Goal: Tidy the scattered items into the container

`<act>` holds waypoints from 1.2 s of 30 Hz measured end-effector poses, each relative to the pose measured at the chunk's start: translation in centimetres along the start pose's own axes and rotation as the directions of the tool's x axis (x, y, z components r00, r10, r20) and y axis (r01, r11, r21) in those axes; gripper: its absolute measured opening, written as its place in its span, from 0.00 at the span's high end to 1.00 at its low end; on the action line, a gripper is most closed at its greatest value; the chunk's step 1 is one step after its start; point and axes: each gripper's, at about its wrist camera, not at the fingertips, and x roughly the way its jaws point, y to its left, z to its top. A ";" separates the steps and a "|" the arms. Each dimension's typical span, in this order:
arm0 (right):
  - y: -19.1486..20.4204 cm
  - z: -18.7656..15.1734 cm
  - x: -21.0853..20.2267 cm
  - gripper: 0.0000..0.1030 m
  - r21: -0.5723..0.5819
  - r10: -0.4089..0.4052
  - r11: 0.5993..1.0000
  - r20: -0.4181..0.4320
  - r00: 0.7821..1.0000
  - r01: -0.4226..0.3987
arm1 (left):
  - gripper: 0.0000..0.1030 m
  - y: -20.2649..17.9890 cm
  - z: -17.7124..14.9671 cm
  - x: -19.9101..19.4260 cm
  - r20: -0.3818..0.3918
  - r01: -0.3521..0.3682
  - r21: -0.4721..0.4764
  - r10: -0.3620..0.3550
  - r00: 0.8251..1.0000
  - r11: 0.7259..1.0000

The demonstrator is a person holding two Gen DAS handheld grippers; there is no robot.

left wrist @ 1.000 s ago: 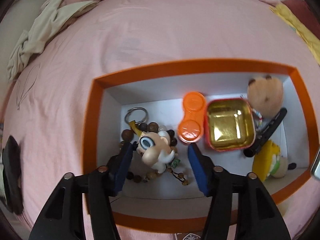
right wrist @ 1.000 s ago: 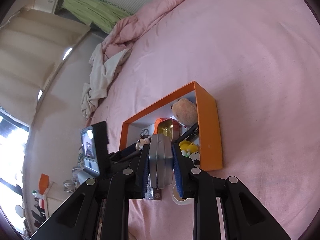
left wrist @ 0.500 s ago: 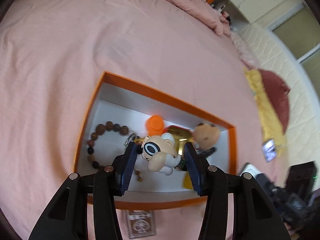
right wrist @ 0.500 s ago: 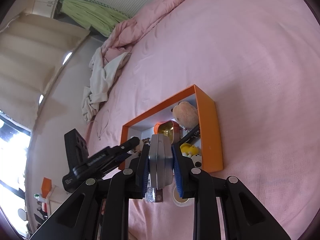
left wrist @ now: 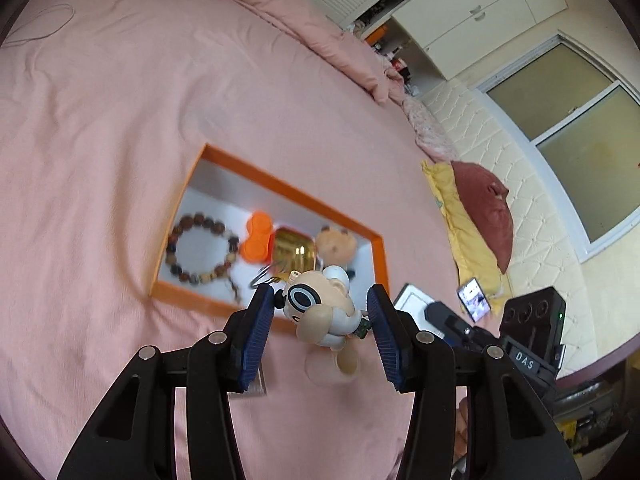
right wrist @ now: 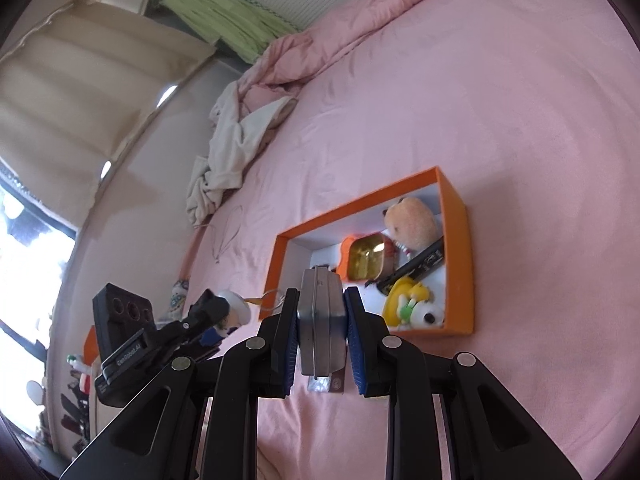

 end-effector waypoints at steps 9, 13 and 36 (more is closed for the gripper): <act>1.5 -4.1 0.9 0.78 -0.086 -0.080 0.994 -0.085 0.993 0.073 | 0.52 -3.0 -5.1 1.9 -0.179 -0.065 0.161 0.094 0.979 0.985; 1.8 -4.7 1.4 0.78 -0.140 -0.148 0.981 -0.096 0.984 0.134 | 0.52 -2.4 -6.5 1.3 -0.171 -0.146 0.187 0.178 0.969 0.972; 0.6 -3.9 0.0 0.49 -0.061 -0.116 0.992 -0.023 0.993 0.115 | 0.38 0.5 -3.6 0.8 -0.120 -0.122 0.060 0.129 0.984 0.991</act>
